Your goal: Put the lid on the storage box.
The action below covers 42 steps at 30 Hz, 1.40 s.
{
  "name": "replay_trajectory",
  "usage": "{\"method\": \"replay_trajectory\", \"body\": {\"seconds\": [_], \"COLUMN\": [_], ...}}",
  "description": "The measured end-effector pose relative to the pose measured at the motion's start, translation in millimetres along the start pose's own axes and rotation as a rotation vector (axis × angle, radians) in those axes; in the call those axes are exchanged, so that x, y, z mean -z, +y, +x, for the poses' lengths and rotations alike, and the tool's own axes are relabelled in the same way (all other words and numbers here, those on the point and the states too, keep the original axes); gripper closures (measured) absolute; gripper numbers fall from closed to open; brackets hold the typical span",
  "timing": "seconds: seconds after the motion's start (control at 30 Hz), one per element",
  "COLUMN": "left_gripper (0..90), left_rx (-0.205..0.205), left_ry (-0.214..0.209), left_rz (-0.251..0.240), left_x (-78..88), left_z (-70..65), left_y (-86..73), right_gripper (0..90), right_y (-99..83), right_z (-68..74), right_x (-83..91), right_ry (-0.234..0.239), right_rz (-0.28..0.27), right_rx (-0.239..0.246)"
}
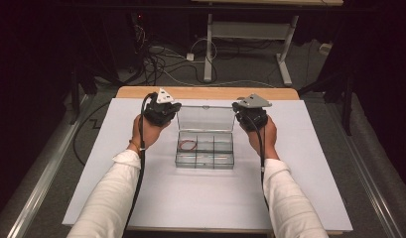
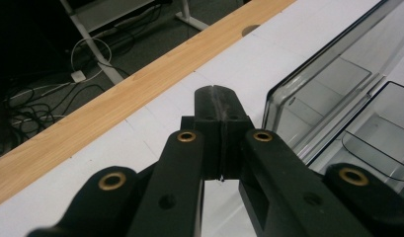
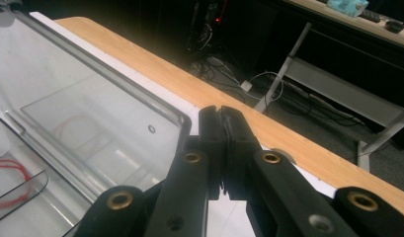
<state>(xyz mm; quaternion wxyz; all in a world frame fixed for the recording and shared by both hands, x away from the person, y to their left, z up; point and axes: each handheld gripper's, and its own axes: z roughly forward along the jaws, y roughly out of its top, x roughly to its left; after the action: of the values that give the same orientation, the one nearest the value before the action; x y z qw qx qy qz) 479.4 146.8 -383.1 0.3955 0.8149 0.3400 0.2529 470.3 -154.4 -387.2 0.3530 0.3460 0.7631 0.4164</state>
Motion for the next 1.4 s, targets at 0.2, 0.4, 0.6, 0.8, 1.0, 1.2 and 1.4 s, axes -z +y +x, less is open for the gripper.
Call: {"method": "replay_trajectory", "body": {"seconds": [0.2, 0.4, 0.6, 0.8, 1.0, 1.2, 1.4], "left_gripper": [87.0, 86.7, 86.7, 86.1, 86.1, 86.0, 84.9], "left_rx": [-0.008, -0.022, -0.022, -0.049, -0.061, -0.058, -0.05], "left_ry": [0.0, 0.0, -0.004, 0.021, 0.031, 0.032, 0.032], "left_rz": [-0.001, -0.008, -0.019, -0.021, -0.025, -0.029, -0.039], "left_x": [2.1, 5.4, 7.1, 8.0, 9.7, 12.6, 15.0], "left_z": [-2.2, -4.9, -7.6, -11.8, -17.0, -22.5, -26.3], "left_y": [-1.3, -5.3, -6.5, -9.1, -15.8, -21.6, -28.1], "right_gripper": [90.0, 90.0, 90.0, 90.0, 90.0, 90.0, 90.0], "right_y": [-1.1, -1.8, -3.6, -7.0, -10.8, -15.1, -21.0], "right_z": [-0.5, 0.1, 3.4, 6.0, 9.9, 13.8, 19.2], "right_x": [1.9, 3.7, 6.0, 8.2, 12.4, 16.8, 22.5], "right_ry": [0.014, 0.038, 0.03, 0.033, 0.031, 0.037, 0.047], "right_rz": [0.004, 0.006, 0.005, -0.006, -0.015, -0.017, -0.015], "right_rx": [0.005, 0.005, 0.019, 0.011, 0.015, 0.023, 0.006]}}
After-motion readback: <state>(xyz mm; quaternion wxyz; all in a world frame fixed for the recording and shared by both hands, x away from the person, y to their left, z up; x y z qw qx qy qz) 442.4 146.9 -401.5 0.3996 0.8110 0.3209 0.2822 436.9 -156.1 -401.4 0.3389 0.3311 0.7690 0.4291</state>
